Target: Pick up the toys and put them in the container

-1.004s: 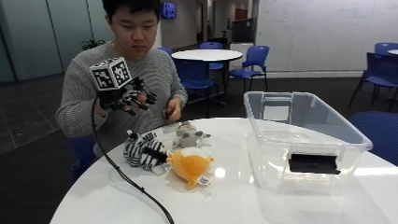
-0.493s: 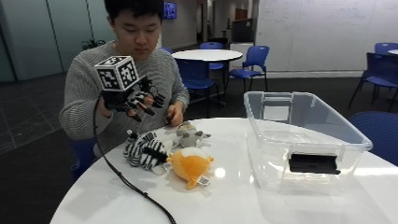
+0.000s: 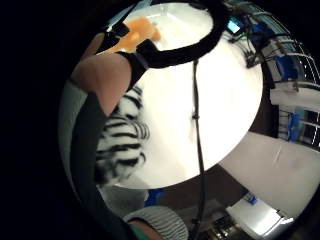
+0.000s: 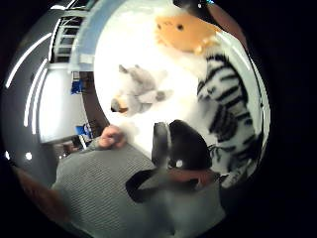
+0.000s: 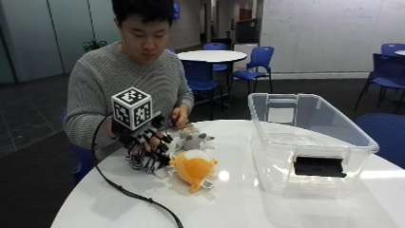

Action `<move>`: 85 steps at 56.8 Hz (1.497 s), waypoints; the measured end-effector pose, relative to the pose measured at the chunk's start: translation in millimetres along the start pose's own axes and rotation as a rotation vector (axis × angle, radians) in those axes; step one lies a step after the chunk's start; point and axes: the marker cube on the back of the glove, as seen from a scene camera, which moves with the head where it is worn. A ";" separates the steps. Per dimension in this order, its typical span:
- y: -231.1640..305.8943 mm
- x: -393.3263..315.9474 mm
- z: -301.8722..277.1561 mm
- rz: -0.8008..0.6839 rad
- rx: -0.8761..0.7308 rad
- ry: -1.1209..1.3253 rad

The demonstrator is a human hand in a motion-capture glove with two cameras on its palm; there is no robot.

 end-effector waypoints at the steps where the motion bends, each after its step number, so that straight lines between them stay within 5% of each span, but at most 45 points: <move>1: -0.2 0.7 6.3 0.012 -0.012 0.011; 15: -4.8 -7.0 56.8 0.054 0.046 0.150; 49: -7.8 -9.5 47.1 -0.006 0.343 0.073; 65: -33.1 -84.5 -101.7 -0.323 0.495 0.128; 78: -145.3 -164.9 -224.7 -0.538 0.469 0.042; 83: -209.8 -158.0 -226.0 -0.616 0.517 0.375; 85: -233.7 -174.0 -225.3 -0.553 0.499 0.333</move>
